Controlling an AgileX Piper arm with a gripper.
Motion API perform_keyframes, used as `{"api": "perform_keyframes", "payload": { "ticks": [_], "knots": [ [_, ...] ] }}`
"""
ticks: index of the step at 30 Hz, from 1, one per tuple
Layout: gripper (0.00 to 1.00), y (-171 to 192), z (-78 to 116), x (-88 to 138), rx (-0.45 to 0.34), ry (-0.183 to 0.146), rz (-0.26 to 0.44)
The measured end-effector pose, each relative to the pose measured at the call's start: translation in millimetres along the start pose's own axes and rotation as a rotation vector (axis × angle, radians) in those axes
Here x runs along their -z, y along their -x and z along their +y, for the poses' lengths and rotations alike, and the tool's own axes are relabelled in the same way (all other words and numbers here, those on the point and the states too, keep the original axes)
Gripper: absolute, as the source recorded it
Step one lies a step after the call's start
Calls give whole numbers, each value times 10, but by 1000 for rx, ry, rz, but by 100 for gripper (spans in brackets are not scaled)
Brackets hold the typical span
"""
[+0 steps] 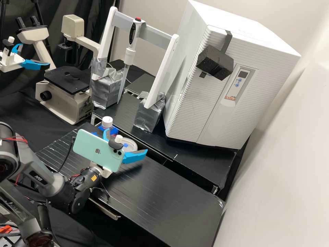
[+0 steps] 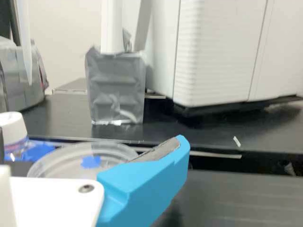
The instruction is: Open the lid
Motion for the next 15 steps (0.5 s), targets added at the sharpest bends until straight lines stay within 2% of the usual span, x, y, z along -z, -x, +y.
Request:
{"api": "perform_keyframes", "payload": {
  "ticks": [9, 10, 15],
  "knots": [
    [100, -12, -19, -29, 13, -12, -12],
    [0, -12, -19, -29, 13, -12, -12],
    [0, -12, -19, -29, 13, -12, -12]
  ]
}}
